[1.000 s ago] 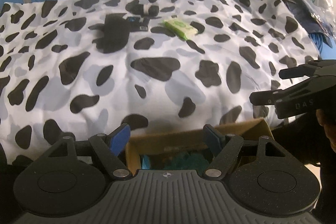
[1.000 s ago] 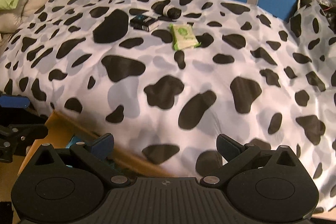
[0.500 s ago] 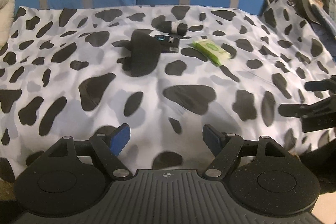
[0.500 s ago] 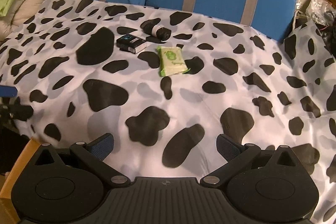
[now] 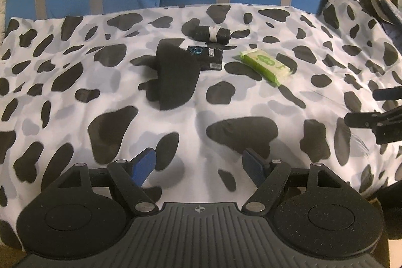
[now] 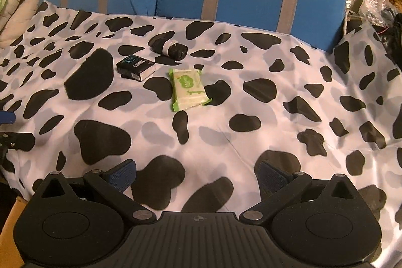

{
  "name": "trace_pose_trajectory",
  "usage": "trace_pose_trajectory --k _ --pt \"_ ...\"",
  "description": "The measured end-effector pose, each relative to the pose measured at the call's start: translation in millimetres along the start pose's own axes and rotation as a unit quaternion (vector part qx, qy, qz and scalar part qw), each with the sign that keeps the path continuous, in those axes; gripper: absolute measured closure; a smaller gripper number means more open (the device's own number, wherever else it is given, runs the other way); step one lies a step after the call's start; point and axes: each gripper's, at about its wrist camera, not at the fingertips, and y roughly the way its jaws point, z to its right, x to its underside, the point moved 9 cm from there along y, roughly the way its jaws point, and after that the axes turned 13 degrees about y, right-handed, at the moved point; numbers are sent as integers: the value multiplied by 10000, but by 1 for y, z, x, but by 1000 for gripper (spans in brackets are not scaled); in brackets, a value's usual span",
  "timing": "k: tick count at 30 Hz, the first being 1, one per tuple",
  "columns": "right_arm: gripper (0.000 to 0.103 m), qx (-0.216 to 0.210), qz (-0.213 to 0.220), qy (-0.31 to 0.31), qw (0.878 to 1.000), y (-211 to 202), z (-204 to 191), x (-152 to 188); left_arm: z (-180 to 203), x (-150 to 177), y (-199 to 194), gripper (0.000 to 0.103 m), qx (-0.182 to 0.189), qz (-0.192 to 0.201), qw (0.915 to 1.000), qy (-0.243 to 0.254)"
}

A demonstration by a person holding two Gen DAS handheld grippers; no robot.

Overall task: Organize soft objects
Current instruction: 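Move both tools back from the box toward the items on the bed, then lower the left tool onto the black foam sponge and close it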

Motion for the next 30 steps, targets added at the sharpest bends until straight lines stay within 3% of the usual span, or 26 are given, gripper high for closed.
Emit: trace_pose_trajectory --k 10,30 --pt "0 -19 -182 -198 9996 27 -7 -13 -15 -20 26 27 -194 -7 9998 41" --pt "0 109 -130 -304 9994 62 -7 -49 -40 -59 64 27 -367 84 9993 27"
